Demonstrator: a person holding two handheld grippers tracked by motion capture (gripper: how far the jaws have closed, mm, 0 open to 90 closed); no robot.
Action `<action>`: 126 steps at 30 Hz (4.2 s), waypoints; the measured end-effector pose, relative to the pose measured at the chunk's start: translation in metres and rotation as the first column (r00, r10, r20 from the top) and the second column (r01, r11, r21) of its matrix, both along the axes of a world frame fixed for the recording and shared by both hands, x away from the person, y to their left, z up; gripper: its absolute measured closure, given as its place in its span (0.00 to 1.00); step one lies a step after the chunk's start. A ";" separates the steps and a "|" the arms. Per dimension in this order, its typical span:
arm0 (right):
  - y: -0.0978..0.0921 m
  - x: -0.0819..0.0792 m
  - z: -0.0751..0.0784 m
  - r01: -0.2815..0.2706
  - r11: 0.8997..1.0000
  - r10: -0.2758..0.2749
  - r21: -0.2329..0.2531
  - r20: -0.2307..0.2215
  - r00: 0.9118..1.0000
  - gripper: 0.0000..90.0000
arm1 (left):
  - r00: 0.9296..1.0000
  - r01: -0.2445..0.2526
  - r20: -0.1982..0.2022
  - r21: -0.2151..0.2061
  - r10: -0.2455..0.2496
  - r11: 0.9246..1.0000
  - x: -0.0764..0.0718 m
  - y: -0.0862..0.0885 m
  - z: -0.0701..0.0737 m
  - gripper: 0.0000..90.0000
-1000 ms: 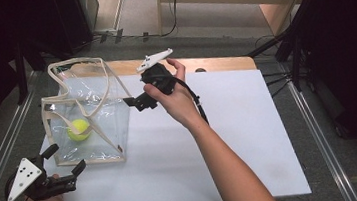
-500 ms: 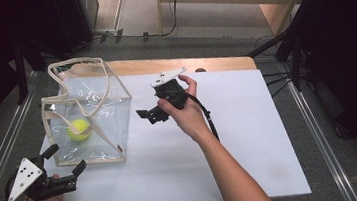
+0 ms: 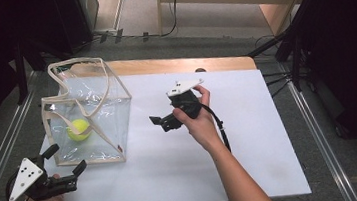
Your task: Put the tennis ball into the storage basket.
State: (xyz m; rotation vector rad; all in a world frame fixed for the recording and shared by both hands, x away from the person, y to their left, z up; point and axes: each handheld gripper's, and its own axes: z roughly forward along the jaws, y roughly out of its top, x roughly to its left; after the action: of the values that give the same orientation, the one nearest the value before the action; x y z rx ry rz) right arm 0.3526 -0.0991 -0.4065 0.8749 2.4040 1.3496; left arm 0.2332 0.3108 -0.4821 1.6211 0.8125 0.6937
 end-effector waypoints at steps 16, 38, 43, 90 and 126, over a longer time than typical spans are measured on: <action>-0.040 -0.017 -0.018 0.072 0.997 -0.072 0.026 0.000 0.997 0.00 | 1.000 -0.002 -0.001 0.011 0.002 1.000 0.000 -0.001 0.000 0.00; -0.103 -0.040 -0.047 0.193 0.980 -0.191 0.051 -0.033 0.981 0.00 | 1.000 -0.008 -0.002 0.028 0.008 1.000 0.000 -0.003 -0.001 0.00; -0.115 -0.045 -0.054 0.214 0.975 -0.213 0.055 -0.033 0.977 0.00 | 1.000 -0.009 -0.003 0.033 0.009 0.999 -0.001 -0.003 0.000 0.00; -0.218 -0.117 -0.086 0.404 0.909 -0.404 0.104 -0.015 0.915 0.00 | 1.000 -0.008 0.004 0.040 0.008 0.999 -0.002 -0.004 -0.001 0.00; -0.261 -0.153 -0.095 0.509 0.843 -0.519 0.176 0.014 0.855 0.00 | 1.000 -0.005 0.003 0.034 0.005 0.999 -0.001 -0.003 0.000 0.00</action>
State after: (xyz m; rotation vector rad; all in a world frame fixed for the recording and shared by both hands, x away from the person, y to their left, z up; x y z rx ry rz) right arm 0.1999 -0.3597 -0.5015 1.3800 1.8266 1.3349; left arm 0.2319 0.3074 -0.4824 1.6484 0.8063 0.7168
